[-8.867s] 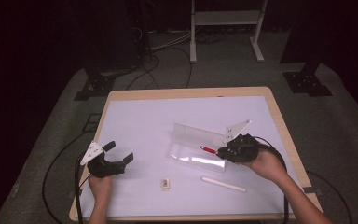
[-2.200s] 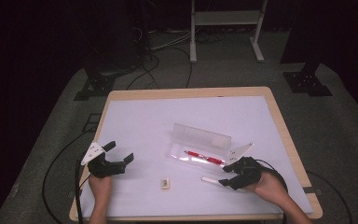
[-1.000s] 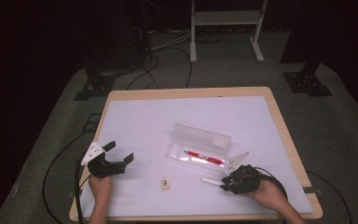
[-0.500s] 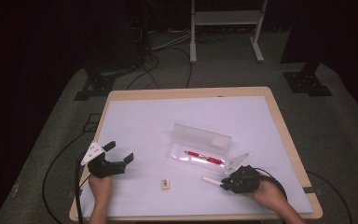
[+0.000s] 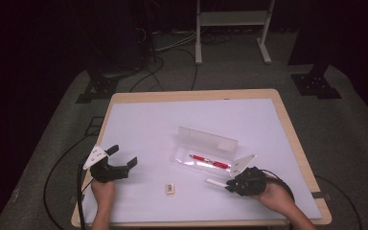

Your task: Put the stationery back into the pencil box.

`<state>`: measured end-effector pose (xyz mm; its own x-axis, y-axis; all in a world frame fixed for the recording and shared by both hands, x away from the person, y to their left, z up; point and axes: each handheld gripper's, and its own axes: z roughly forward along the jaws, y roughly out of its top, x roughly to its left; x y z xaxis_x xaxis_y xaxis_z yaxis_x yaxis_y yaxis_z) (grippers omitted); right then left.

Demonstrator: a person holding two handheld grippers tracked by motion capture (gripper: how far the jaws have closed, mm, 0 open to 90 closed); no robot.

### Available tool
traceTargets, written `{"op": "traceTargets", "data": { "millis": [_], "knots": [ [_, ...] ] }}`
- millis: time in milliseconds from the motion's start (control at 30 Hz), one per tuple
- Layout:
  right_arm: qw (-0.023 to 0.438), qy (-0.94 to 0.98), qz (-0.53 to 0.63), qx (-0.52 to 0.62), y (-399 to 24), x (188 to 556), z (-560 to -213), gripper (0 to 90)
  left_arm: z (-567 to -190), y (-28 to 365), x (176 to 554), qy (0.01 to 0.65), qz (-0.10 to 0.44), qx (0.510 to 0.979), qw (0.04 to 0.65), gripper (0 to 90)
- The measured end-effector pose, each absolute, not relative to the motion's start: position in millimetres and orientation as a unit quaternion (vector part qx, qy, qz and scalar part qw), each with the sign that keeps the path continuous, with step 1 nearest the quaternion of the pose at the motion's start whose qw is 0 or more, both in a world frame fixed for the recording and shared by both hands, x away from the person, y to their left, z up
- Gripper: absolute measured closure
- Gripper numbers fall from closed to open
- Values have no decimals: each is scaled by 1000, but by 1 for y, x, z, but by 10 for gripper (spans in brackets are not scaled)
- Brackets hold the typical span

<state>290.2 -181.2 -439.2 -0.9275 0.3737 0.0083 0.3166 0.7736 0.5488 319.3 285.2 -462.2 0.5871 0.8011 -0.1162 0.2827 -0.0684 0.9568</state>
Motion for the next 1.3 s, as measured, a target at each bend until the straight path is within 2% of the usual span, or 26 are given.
{"op": "traceTargets", "data": {
  "millis": [733,1300],
  "knots": [
    [79,945,275,156,-159,312,-408,781,-462,286,319,391,231,694,559,0],
    [89,945,274,154,-140,334,-402,782,-462,286,319,390,231,693,561,0]
  ]
}}
